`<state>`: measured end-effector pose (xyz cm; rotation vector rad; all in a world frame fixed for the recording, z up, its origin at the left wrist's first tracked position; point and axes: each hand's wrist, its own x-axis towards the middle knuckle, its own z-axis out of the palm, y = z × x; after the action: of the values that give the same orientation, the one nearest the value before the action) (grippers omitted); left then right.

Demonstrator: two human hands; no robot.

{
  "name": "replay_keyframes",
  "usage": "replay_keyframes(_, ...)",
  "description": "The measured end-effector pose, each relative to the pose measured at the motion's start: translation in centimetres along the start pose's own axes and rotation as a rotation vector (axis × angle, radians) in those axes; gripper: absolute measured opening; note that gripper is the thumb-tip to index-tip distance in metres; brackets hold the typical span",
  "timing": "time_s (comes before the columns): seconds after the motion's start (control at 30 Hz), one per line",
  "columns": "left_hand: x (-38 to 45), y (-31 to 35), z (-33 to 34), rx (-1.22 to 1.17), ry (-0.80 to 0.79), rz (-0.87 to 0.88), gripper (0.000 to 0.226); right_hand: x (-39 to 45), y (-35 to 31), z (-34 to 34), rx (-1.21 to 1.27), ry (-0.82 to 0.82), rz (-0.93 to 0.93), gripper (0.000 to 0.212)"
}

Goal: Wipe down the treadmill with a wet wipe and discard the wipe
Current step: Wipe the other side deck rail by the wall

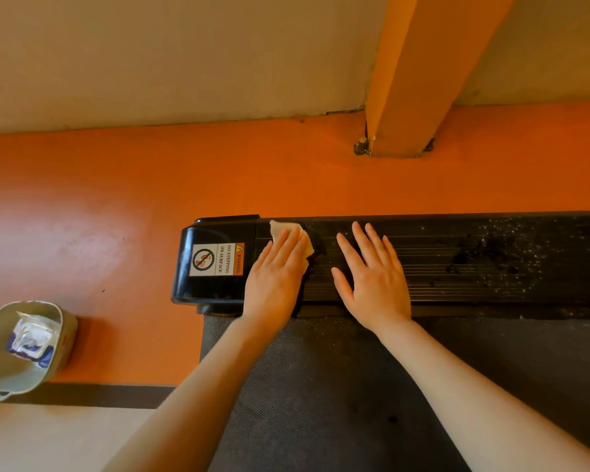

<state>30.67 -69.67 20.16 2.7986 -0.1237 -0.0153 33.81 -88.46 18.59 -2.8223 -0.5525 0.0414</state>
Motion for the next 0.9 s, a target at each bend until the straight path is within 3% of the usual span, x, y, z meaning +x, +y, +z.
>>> replay_keyframes(0.13, 2.0, 0.4, -0.2, -0.005, -0.045, -0.038, 0.052, 0.1, 0.0, -0.2, 0.019, -0.013, -0.002, 0.061)
replay_keyframes(0.37, -5.6, 2.0, 1.6, 0.048, 0.012, 0.048, 0.052, -0.6, 1.5, -0.8, 0.043, 0.021, 0.017, 0.06)
replay_keyframes(0.63, 3.9, 0.8, 0.2, 0.038, -0.056, -0.015, 0.052, -0.8, 2.2, -0.8, 0.046, 0.024, 0.006, 0.057)
replay_keyframes(0.9, 1.7, -3.2, -2.2, 0.09, -0.055, 0.034, 0.054, -0.9, 2.4, -0.5, 0.052, 0.039, 0.003, 0.056)
